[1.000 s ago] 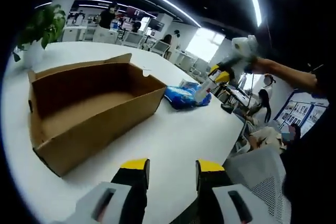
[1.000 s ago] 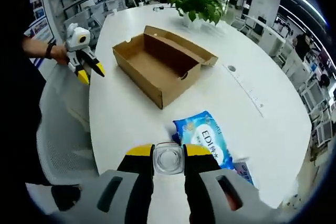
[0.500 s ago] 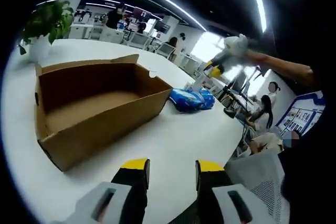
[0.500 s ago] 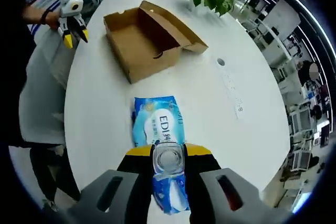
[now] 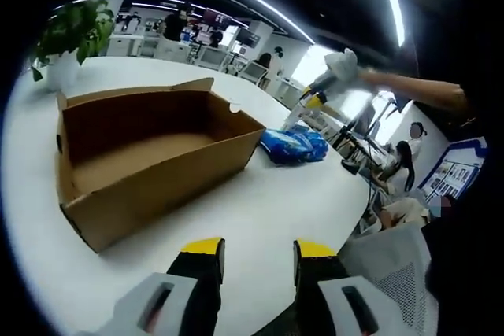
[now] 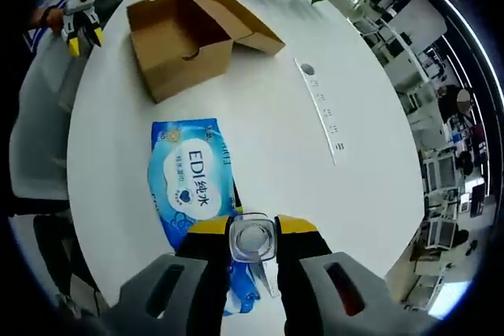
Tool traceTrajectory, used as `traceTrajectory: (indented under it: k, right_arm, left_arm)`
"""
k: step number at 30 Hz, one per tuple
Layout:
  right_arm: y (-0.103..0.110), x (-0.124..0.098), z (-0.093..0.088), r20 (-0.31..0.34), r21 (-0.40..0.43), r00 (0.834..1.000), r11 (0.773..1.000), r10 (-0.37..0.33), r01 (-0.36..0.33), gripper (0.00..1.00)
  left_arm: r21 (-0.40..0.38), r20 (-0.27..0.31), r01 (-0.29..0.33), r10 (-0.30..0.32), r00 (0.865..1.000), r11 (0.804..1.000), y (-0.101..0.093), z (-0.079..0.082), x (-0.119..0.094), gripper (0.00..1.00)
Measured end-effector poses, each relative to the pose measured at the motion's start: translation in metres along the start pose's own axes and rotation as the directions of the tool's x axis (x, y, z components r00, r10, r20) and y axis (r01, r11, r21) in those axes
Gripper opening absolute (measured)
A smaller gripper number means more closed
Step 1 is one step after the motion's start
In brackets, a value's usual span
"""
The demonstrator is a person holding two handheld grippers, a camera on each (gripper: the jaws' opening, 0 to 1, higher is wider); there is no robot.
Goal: Operate the shoe box by opening the lid, removing the specified soft item, and placing it in the target area until the item is outside and the box remains undamaged.
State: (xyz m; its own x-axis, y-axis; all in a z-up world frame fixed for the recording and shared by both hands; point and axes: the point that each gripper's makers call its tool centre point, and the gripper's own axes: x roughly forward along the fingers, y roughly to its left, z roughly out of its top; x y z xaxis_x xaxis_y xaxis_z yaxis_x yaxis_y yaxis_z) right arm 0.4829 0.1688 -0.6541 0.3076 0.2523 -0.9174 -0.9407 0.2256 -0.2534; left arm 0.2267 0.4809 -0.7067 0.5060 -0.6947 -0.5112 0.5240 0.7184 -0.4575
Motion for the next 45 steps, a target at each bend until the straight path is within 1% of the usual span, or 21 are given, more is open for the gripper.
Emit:
traceTrajectory:
  k: [2, 8, 9, 13, 15, 22, 26, 32, 36, 40, 42, 45]
  right_arm:
    - [-0.005, 0.006, -0.001, 0.003, 0.004, 1.000, 1.000, 0.001, -0.001, 0.19]
    - [-0.010, 0.020, 0.000, -0.003, -0.001, 1.000, 1.000, 0.009, -0.009, 0.19]
    - [-0.015, 0.026, 0.000, -0.003, -0.001, 1.000, 1.000, 0.012, -0.012, 0.19]
    - [-0.013, 0.033, 0.000, -0.010, -0.008, 1.000, 1.000, 0.022, -0.022, 0.19]
    - [-0.013, 0.041, -0.001, -0.015, -0.011, 0.999, 1.000, 0.029, -0.029, 0.19]
    - [-0.005, 0.047, -0.002, -0.035, -0.036, 0.998, 0.998, 0.050, -0.051, 0.19]
    - [0.001, 0.052, -0.006, -0.048, -0.049, 0.996, 0.996, 0.071, -0.073, 0.19]
    - [-0.004, 0.054, -0.011, -0.063, -0.057, 0.996, 0.996, 0.067, -0.070, 0.19]
    - [-0.005, 0.054, -0.011, -0.058, -0.048, 0.996, 0.996, 0.073, -0.076, 0.19]
    - [-0.007, 0.055, -0.015, -0.071, -0.049, 0.994, 0.995, 0.081, -0.084, 0.19]
    - [-0.004, 0.055, -0.017, -0.080, -0.064, 0.992, 0.992, 0.101, -0.106, 0.20]
    - [-0.003, 0.055, -0.018, -0.093, -0.081, 0.990, 0.990, 0.104, -0.112, 0.20]
  left_arm:
    - [0.002, -0.004, -0.005, 0.005, 1.000, 1.000, 0.000, -0.001, 0.000, 0.35]
    - [-0.012, -0.002, -0.023, 0.023, 1.000, 1.000, 0.005, 0.000, -0.001, 0.35]
    - [-0.014, -0.002, -0.024, 0.024, 1.000, 1.000, 0.006, 0.000, -0.001, 0.35]
    - [-0.018, -0.004, -0.032, 0.032, 0.999, 0.999, 0.008, -0.001, -0.002, 0.35]
    - [-0.019, -0.007, -0.035, 0.035, 0.999, 0.999, 0.009, -0.001, -0.002, 0.35]
    - [-0.028, -0.009, -0.047, 0.047, 0.999, 0.998, 0.012, -0.002, -0.002, 0.35]
    - [-0.031, -0.014, -0.052, 0.051, 0.999, 0.998, 0.013, -0.003, -0.002, 0.35]
    - [-0.032, -0.020, -0.055, 0.054, 0.998, 0.998, 0.014, -0.005, 0.000, 0.35]
    - [-0.034, -0.023, -0.055, 0.054, 0.998, 0.998, 0.015, -0.006, 0.000, 0.35]
    - [-0.034, -0.027, -0.055, 0.054, 0.998, 0.998, 0.015, -0.006, 0.001, 0.35]
    - [-0.036, -0.029, -0.056, 0.055, 0.998, 0.998, 0.016, -0.007, 0.001, 0.35]
    - [-0.036, -0.030, -0.056, 0.055, 0.998, 0.998, 0.017, -0.007, 0.002, 0.35]
